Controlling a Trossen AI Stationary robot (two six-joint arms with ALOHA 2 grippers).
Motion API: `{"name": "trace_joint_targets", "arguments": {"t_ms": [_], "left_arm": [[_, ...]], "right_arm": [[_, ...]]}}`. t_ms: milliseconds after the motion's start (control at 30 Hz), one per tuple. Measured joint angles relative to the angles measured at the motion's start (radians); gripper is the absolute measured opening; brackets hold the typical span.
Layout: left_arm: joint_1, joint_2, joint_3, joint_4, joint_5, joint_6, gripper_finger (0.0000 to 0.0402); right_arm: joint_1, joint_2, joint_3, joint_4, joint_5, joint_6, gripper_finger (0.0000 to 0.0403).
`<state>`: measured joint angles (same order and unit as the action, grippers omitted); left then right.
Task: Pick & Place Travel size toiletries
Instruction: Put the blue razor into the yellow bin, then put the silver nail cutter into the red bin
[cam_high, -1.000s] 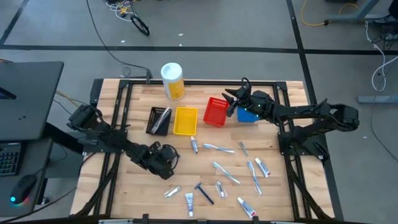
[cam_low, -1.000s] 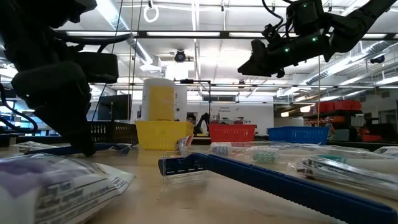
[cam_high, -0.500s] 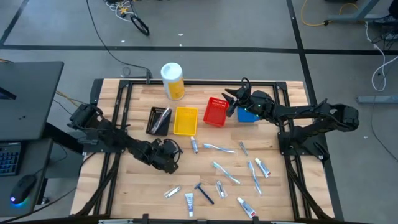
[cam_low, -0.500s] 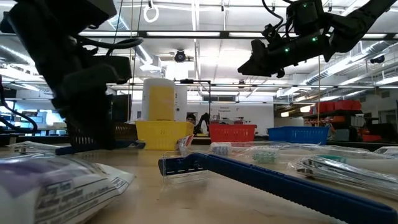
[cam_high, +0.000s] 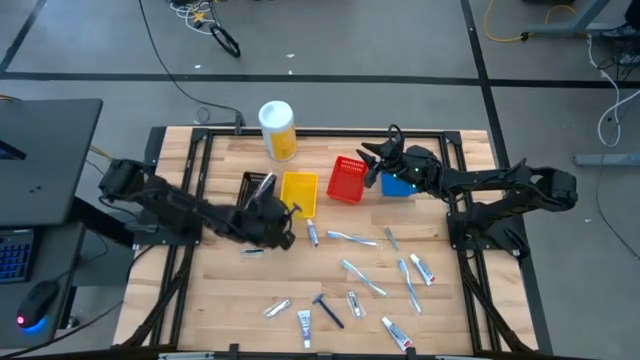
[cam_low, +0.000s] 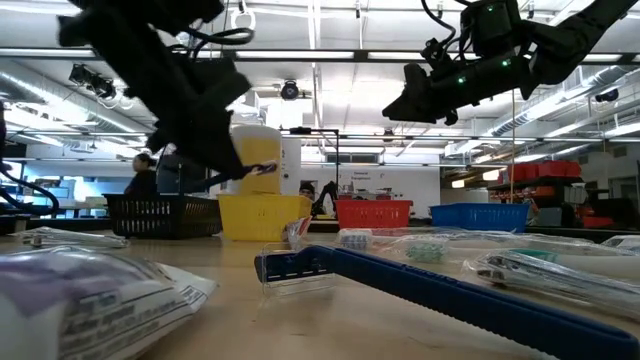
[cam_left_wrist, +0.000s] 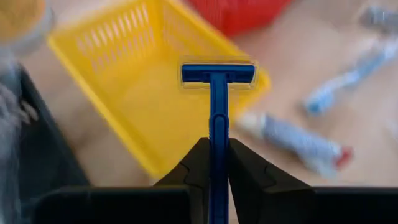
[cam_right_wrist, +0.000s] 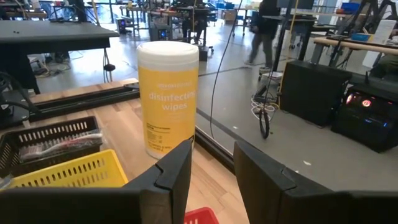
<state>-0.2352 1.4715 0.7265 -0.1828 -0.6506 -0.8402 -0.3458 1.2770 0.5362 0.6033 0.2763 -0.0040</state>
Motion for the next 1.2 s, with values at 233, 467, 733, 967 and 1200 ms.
{"name": "trace_joint_targets", "arguments": {"t_ms": [233,467,733,967,1200], "left_arm": [[0.178,-0.006,0.000,0.199,0.066,0.307,0.0070],[0.339,0.005,0.000,0.245,0.247,0.437,0.0056],[0.411,0.107,0.000,0.245,0.404,0.447,0.0078],[0.412,0.119,-0.001,0.254,0.335,0.468,0.0119],[0.412,0.107,-0.001,0.253,0.330,0.500,0.0147]], "right_arm": [[0.000,0.000,0.000,0.006,0.000,0.000,0.0130],[0.000,0.000,0.000,0.007,0.000,-0.002,0.0130],[-0.002,0.000,0.000,0.007,0.000,-0.011,0.0130],[-0.002,0.000,0.000,0.007,0.001,-0.011,0.0130],[-0.002,0.000,0.000,0.007,0.001,-0.012,0.0130]]}}
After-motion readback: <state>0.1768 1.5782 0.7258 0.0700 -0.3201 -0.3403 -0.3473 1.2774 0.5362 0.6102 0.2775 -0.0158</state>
